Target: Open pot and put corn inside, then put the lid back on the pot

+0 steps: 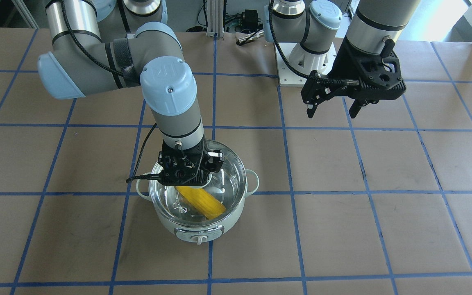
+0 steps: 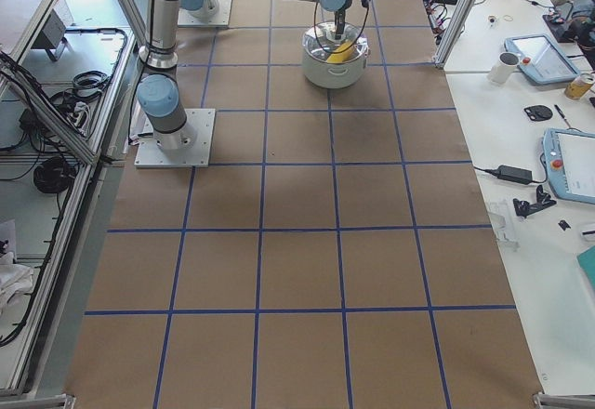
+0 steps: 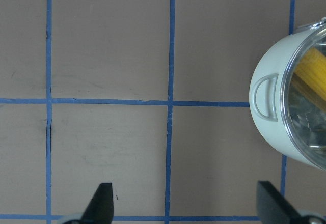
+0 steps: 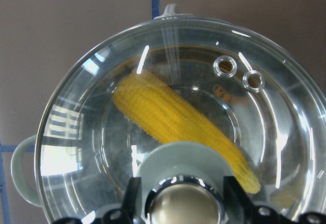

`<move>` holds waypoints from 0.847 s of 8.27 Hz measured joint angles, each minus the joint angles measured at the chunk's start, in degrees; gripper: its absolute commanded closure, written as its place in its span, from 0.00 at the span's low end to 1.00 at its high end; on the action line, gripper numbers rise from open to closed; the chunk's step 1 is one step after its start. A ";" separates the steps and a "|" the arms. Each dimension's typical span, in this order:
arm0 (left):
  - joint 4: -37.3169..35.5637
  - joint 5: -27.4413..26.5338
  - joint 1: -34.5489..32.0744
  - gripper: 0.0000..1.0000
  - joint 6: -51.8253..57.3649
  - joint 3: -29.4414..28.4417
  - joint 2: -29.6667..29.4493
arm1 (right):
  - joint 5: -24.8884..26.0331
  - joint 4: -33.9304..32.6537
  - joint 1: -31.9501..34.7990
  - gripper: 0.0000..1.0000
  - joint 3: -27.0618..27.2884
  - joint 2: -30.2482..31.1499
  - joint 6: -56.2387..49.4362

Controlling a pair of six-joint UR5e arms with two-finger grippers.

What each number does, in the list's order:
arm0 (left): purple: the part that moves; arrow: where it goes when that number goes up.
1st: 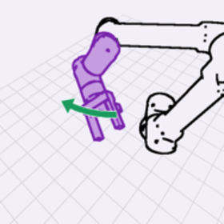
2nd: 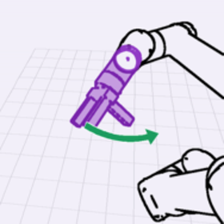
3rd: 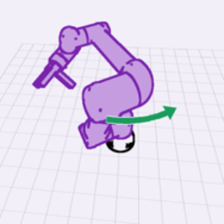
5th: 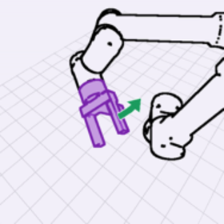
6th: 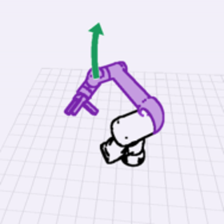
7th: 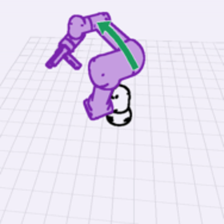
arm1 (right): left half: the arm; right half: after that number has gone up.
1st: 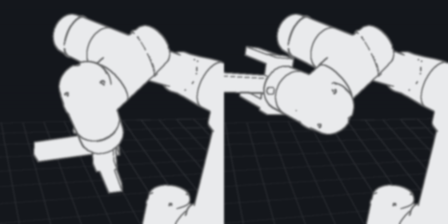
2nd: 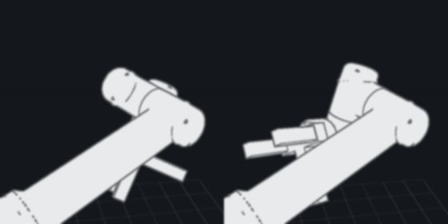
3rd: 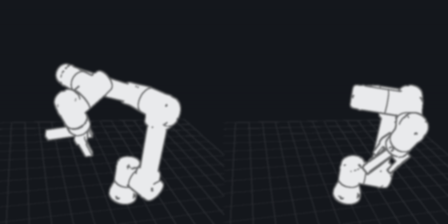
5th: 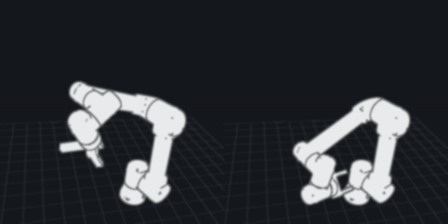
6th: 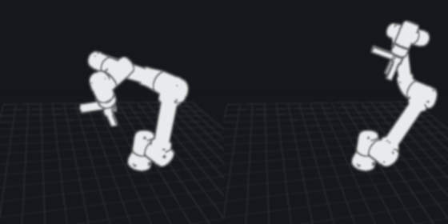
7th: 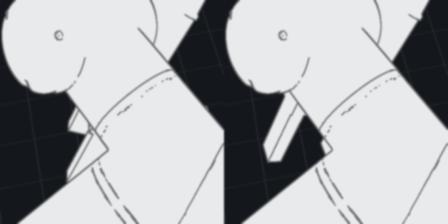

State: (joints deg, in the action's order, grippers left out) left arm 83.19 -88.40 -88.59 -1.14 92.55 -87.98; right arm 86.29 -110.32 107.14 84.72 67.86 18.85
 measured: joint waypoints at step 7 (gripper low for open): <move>2.63 -0.04 0.08 0.00 -0.04 0.06 -2.22 | -1.08 5.62 -5.84 0.00 -1.78 6.30 -8.93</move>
State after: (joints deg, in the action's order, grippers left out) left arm 85.82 -88.44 -88.51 -1.19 92.61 -90.20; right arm 85.22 -104.71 101.30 82.95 74.16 9.93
